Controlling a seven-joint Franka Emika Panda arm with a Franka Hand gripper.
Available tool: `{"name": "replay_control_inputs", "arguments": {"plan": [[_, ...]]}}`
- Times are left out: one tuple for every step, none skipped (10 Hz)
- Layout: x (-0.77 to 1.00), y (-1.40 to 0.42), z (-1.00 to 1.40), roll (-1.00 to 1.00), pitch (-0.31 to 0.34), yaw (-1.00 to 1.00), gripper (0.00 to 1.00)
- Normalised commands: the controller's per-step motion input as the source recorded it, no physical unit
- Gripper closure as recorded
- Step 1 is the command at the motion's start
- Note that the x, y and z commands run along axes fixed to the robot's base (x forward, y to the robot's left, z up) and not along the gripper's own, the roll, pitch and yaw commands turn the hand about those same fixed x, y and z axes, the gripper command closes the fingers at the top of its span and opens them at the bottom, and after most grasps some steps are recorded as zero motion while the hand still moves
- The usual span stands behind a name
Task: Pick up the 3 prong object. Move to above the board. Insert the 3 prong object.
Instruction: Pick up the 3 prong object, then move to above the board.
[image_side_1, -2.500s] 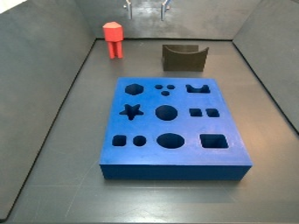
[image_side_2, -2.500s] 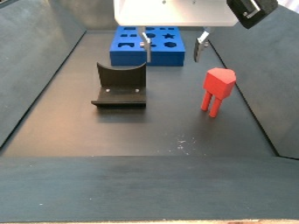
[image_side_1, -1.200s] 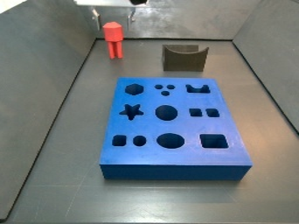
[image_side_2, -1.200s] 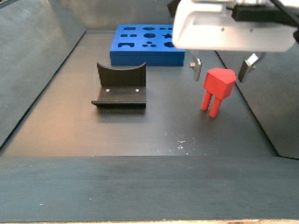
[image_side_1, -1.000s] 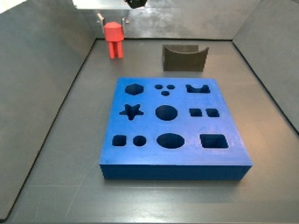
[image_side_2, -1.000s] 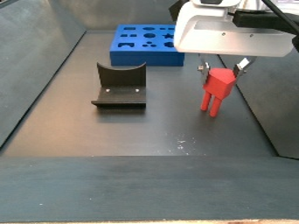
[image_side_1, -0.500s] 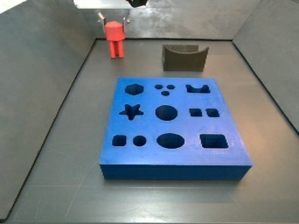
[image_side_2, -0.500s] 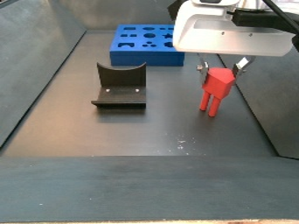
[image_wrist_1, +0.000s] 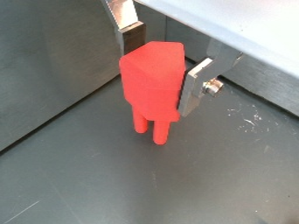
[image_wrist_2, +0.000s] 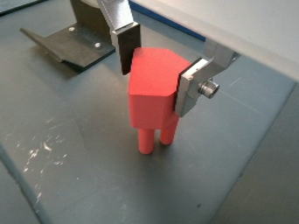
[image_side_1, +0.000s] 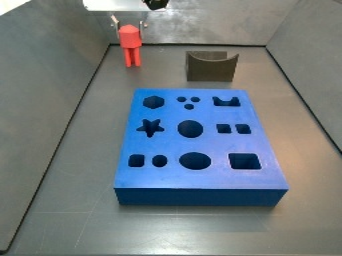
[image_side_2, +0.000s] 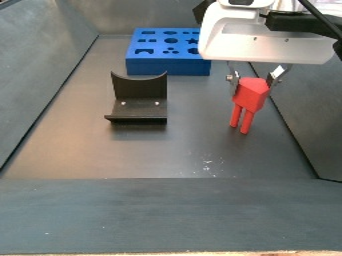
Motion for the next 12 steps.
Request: {"name": "replay_control_inputs", "arguments": {"plan": [[0.00, 0.00, 0.00, 0.00, 0.000, 0.00, 1.00], [0.00, 0.00, 0.00, 0.00, 0.000, 0.00, 1.00], [-0.15, 0.37, 1.00, -0.56, -0.153, 0.01, 1.00], [-0.14, 0.36, 1.00, -0.56, -0.157, -0.02, 1.00], [-0.14, 0.33, 1.00, -0.56, -0.153, -0.04, 1.00], [-0.13, 0.31, 1.00, -0.52, -0.134, -0.04, 1.00], [-0.12, 0.29, 1.00, -0.44, -0.104, -0.04, 1.00], [-0.12, 0.28, 1.00, -0.35, -0.079, -0.04, 1.00], [-0.11, 0.27, 1.00, -0.27, -0.047, -0.03, 1.00], [-0.10, 0.25, 1.00, -0.21, -0.016, -0.03, 1.00], [-0.09, 0.24, 1.00, -0.18, 0.003, -0.03, 1.00], [-0.08, 0.23, 1.00, -0.14, 0.022, -0.03, 1.00]]}}
